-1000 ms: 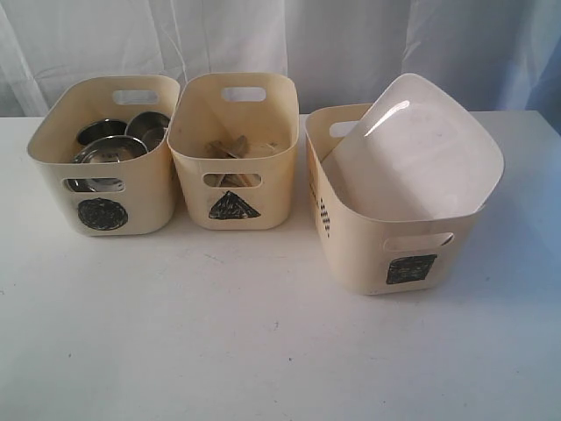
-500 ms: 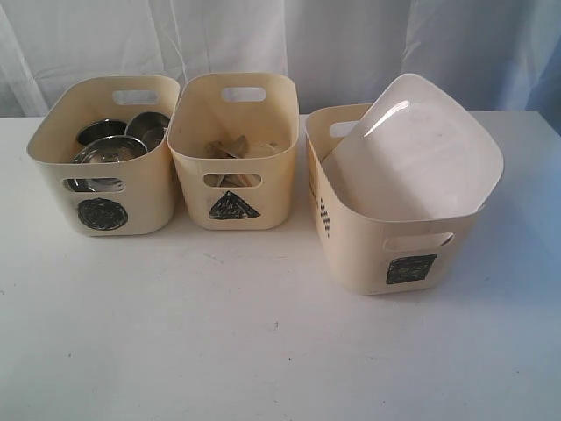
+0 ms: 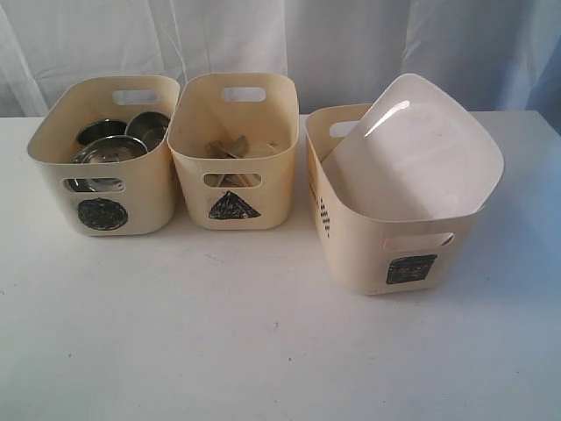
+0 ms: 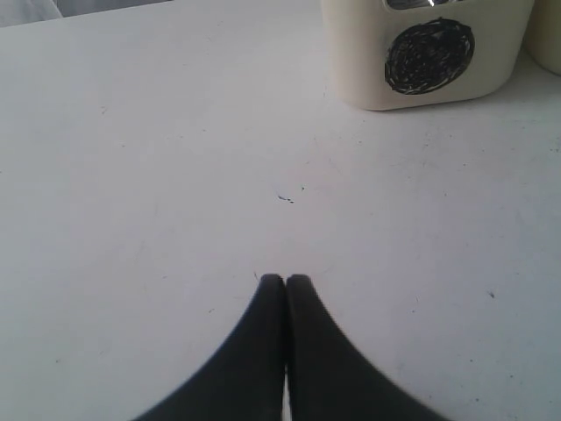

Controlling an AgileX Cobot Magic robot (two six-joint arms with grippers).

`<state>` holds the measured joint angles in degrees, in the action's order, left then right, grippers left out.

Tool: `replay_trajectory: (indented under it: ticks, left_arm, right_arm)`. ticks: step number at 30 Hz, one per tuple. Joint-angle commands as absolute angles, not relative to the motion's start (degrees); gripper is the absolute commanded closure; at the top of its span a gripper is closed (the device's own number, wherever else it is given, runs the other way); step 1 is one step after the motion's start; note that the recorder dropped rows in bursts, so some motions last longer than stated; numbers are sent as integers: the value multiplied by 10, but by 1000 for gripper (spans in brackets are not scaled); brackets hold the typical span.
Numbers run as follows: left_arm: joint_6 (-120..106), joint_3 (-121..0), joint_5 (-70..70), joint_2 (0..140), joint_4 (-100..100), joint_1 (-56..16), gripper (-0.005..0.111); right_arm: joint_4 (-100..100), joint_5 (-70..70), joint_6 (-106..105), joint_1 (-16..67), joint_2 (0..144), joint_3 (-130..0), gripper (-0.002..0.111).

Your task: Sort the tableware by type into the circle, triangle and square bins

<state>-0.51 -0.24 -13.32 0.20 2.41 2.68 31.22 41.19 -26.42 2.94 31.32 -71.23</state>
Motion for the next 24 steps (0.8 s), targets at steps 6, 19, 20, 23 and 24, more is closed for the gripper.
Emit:
replay_trajectory:
  ticks: [6, 19, 20, 23, 24]
  left_arm:
    - [-5, 0, -132, 0, 20, 24, 107]
    - [-5, 0, -132, 0, 20, 24, 107]
    - [-5, 0, -132, 0, 20, 24, 107]
    - [-5, 0, -132, 0, 20, 24, 107]
    - [-5, 0, -132, 0, 20, 24, 107]
  right_arm:
    - [255, 467, -170, 28, 165, -658, 108]
    - [215, 610, -121, 28, 94, -608, 108]
    - [215, 611, -121, 28, 94, -608, 108]
    - [205, 615, -121, 28, 94, -608, 108]
    - [196, 615, -123, 28, 94, -608, 108]
